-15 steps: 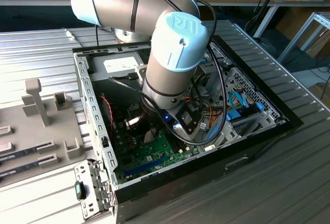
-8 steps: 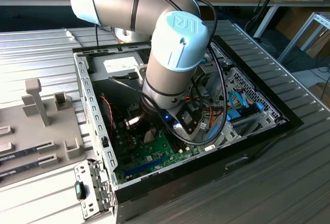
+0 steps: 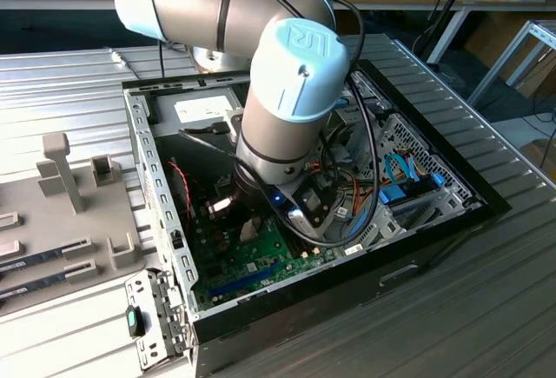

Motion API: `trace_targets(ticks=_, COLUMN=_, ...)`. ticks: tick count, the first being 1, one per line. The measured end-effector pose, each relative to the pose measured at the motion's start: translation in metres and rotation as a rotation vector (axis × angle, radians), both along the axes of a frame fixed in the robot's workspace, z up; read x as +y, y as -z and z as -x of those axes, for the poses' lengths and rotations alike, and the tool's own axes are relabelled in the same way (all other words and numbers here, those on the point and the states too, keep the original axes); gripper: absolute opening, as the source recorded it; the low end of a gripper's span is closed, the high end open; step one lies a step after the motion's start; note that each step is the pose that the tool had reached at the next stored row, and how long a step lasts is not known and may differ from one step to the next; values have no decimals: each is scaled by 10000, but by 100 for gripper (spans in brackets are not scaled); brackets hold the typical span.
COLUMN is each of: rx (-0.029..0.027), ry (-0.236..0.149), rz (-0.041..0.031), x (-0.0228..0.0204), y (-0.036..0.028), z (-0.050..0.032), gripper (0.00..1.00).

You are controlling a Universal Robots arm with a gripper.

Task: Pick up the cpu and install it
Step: 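Place the cpu into insertion slot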

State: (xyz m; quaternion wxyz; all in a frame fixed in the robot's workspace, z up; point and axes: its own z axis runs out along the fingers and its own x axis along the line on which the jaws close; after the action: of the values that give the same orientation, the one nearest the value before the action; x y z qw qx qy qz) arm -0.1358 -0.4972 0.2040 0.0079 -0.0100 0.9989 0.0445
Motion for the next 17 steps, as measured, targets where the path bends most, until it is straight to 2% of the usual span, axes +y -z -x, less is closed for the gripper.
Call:
trace_targets(ticks=1, rx=-1, ry=1, rz=-69, x=0, y=1, z=2, gripper=40)
trace_targets(ticks=3, rx=0, ry=2, rz=-137, x=-3, y=5, z=3, gripper=40)
trace_targets(ticks=13, rx=0, ry=2, rz=-149, x=-8, y=13, z=-7, gripper=40)
trace_targets(ticks=15, rx=-2, ry=2, rz=-150, x=-7, y=13, z=-7, gripper=42)
trace_targets(ticks=16, rx=-1, ry=2, rz=-150, x=-7, y=13, z=-7, gripper=48)
trace_targets(ticks=17, rx=-1, ry=3, rz=-149, x=-7, y=13, z=-7, gripper=48)
